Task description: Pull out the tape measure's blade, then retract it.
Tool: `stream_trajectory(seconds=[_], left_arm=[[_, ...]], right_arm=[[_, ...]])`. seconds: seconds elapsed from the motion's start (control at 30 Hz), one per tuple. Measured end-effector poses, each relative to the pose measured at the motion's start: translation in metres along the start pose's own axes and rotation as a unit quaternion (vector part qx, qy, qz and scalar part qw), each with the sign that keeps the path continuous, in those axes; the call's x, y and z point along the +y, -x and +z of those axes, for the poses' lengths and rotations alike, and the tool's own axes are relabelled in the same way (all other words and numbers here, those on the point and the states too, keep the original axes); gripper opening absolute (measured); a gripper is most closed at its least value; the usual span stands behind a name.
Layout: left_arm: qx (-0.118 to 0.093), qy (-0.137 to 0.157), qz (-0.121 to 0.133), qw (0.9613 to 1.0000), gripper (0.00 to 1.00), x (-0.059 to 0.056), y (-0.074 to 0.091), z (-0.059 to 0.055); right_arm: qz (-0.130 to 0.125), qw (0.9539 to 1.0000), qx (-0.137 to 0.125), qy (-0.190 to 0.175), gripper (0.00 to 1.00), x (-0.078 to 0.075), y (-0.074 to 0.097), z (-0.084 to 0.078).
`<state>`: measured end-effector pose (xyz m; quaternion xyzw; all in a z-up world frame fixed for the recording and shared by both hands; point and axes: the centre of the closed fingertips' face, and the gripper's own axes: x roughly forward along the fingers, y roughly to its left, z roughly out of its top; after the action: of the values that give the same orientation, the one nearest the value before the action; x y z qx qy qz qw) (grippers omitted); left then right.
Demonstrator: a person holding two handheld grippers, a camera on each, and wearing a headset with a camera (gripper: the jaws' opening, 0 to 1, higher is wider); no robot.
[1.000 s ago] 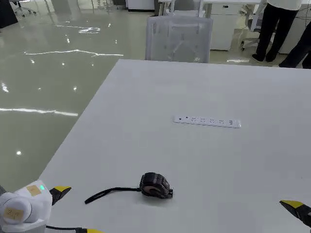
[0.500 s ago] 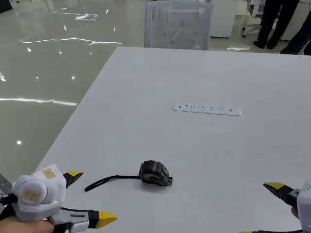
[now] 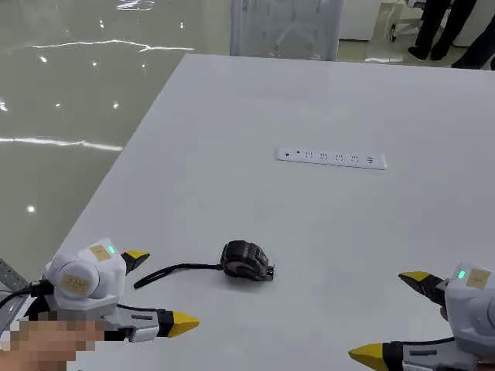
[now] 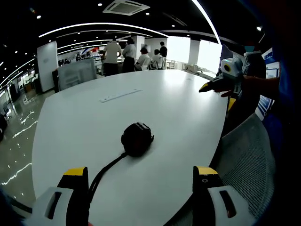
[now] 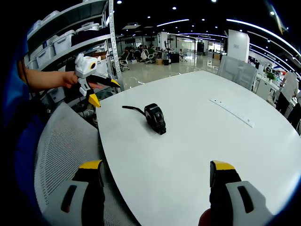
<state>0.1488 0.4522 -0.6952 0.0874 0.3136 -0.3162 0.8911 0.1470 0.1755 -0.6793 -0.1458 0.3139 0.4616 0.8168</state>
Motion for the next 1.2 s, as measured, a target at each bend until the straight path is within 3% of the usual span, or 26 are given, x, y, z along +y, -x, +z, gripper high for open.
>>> stream_trajectory(seconds=[0.6,0.8,1.2], left_arm=[[0.004,-0.016,-0.029,0.9994,0.84,-0.003,-0.038,0.016],[0.006,-0.038,-0.043,0.9983,0.82,-0.008,-0.053,0.021],[0.011,-0.067,-0.058,0.9960,0.77,-0.005,-0.077,0.029]], right_arm=[[0.035,0.9992,0.010,0.015,0.83,-0.002,-0.035,0.009],[0.044,0.9987,0.008,0.022,0.79,-0.003,-0.047,0.013],[0.068,0.9961,0.017,0.054,0.72,-0.002,-0.074,0.013]])
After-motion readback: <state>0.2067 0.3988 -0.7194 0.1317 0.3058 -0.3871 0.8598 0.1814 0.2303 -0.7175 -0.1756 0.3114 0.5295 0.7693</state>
